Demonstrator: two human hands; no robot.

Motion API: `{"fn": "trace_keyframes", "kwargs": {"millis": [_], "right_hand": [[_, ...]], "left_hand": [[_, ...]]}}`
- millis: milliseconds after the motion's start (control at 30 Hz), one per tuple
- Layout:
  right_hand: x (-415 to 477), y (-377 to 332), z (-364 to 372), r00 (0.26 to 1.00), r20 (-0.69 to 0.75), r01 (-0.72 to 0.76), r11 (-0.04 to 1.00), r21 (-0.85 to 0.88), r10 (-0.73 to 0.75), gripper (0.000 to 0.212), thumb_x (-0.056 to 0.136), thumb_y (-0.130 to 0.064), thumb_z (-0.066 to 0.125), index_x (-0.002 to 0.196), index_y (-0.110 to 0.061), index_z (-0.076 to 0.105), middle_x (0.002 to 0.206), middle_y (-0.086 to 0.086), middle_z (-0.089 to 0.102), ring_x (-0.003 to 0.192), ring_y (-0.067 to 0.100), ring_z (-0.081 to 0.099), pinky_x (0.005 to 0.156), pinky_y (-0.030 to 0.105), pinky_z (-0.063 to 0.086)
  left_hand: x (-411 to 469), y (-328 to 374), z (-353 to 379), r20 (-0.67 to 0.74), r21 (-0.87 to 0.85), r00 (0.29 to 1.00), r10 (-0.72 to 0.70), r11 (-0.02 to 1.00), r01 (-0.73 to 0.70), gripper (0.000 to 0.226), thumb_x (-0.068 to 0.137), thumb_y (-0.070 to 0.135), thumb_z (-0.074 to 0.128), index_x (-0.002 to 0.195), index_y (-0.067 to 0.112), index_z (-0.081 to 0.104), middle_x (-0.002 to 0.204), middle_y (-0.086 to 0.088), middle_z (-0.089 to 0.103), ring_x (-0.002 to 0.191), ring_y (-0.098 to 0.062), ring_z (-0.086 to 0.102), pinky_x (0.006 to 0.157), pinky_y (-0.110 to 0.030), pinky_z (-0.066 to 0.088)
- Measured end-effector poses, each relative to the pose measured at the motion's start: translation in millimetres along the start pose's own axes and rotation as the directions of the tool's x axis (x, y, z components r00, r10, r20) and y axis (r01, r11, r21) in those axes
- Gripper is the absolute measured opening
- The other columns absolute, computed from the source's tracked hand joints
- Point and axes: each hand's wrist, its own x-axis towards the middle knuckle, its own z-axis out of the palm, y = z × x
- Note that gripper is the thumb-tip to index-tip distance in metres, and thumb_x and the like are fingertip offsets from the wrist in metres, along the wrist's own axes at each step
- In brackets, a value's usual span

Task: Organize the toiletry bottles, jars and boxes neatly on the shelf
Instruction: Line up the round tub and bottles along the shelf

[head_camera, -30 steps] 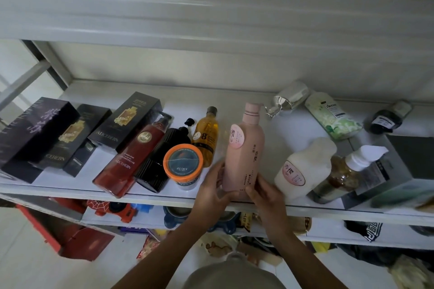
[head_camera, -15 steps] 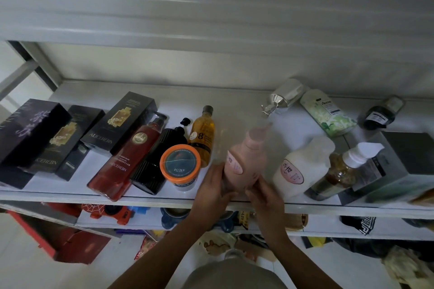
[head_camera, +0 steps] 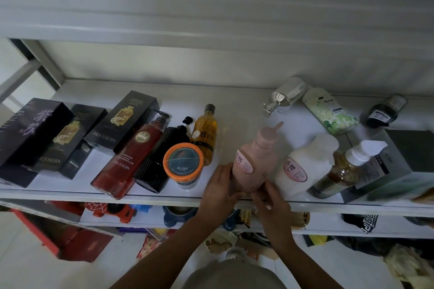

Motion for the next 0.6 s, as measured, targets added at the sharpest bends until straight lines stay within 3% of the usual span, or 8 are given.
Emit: {"fn": "trace_keyframes", "kwargs": {"millis": [233,367,500,600], "right_hand": [[-5.1,0.6,-3.3,1.000,-0.018,0.013,0.999,-0.031,-0.013,0.039,0.087,-0.005,0.062,0.125,-0.008,0.058,0.107,0.001,0.069,0.094,-0.002,0.062,0.080,0.003,0.045],[-7.6,-1.5,-4.3,1.000,-0.016,0.018,1.000,-0.026,-0.018,0.038,0.086,-0.006,0.064,0.124,-0.008,0.058,0.104,0.000,0.070,0.091,-0.002,0.063,0.084,0.019,0.052],[-8.5,-0.8,-4.0,1.000,-0.024,0.017,0.999,-0.043,-0.018,0.038,0.085,-0.008,0.065,0.122,-0.005,0.058,0.100,-0.001,0.071,0.088,-0.004,0.063,0.076,0.006,0.048],[-10.0,-1.7,-3.7,0.999,-0.030,0.016,0.999,-0.050,-0.018,0.039,0.085,-0.009,0.065,0.123,-0.007,0.058,0.099,-0.002,0.071,0.088,-0.003,0.063,0.077,0.006,0.048]], "left_hand": [[-2.8,0.9,2.0,-0.009,0.002,1.000,0.015,1.000,-0.015,0.062,0.072,0.023,0.078,0.124,0.006,0.049,0.113,-0.008,0.056,0.104,-0.019,0.054,0.087,-0.029,0.047],[-3.5,2.3,1.8,0.005,-0.010,1.000,0.009,1.000,-0.009,0.064,0.072,0.022,0.078,0.127,0.006,0.047,0.116,-0.007,0.055,0.105,-0.018,0.053,0.087,-0.023,0.044],[-4.4,3.0,2.2,0.017,-0.024,1.000,-0.007,1.000,0.007,0.065,0.075,0.022,0.075,0.130,0.007,0.045,0.119,-0.007,0.053,0.108,-0.018,0.052,0.091,-0.029,0.046],[-5.4,3.3,3.2,0.028,-0.033,1.000,-0.014,0.999,0.015,0.064,0.076,0.021,0.075,0.131,0.009,0.044,0.120,-0.006,0.052,0.109,-0.018,0.051,0.093,-0.030,0.046]]}}
